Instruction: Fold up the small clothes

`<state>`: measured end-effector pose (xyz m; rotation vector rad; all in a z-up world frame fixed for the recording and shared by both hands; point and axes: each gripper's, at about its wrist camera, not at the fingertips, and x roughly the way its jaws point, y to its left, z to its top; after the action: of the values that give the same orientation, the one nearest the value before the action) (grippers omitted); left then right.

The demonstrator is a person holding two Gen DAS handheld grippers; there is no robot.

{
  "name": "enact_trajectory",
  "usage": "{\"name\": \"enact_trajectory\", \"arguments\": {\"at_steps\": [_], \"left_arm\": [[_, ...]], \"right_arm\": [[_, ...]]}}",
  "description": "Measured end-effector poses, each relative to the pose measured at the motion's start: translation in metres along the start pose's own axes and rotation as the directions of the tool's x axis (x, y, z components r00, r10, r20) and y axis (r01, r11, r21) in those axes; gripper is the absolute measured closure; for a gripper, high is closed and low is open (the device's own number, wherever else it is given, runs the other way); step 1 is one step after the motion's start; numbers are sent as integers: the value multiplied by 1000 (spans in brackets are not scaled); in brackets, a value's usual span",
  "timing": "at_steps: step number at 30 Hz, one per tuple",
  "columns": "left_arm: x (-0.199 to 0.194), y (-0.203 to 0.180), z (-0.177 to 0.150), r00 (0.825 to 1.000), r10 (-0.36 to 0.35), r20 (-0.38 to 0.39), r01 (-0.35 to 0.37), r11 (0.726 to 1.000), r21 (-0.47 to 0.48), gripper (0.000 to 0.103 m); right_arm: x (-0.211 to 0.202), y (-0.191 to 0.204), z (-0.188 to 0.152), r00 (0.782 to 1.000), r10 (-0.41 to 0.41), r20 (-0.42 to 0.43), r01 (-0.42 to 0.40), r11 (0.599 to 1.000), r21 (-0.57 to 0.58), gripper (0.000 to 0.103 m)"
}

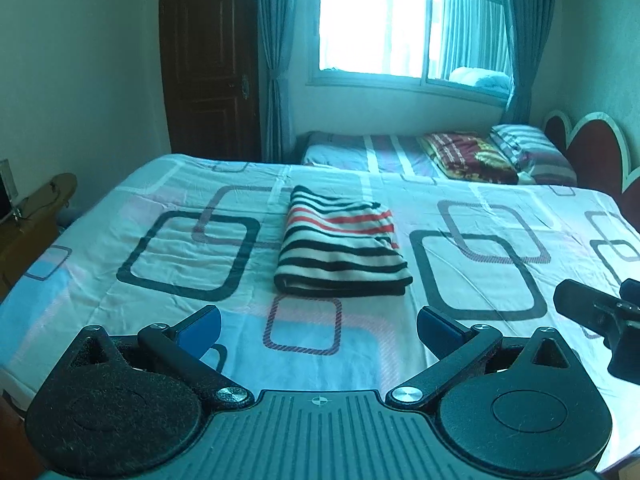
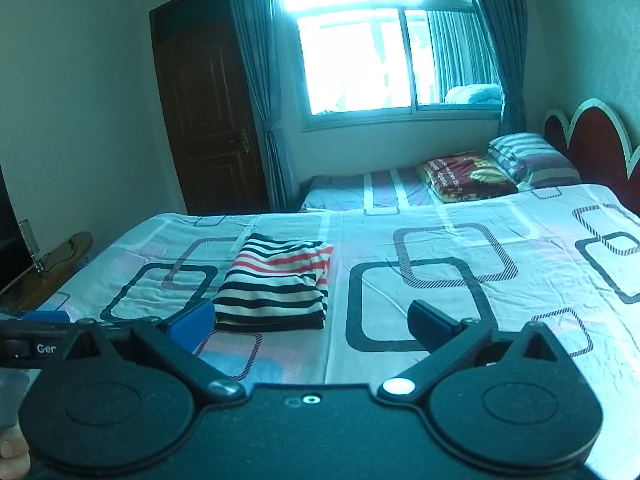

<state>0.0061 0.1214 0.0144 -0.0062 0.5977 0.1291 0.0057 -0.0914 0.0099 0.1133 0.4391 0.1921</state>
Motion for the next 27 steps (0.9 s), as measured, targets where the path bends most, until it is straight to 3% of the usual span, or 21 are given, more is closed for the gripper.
{"name": "enact_trajectory", "arguments": {"at_steps": [27], "left_arm": [[-3,-9,6,1000,18,22,-18,1000,0,0]], "right_arm": [[3,-3,1,1000,-12,1,12,1000,-11,1]]}}
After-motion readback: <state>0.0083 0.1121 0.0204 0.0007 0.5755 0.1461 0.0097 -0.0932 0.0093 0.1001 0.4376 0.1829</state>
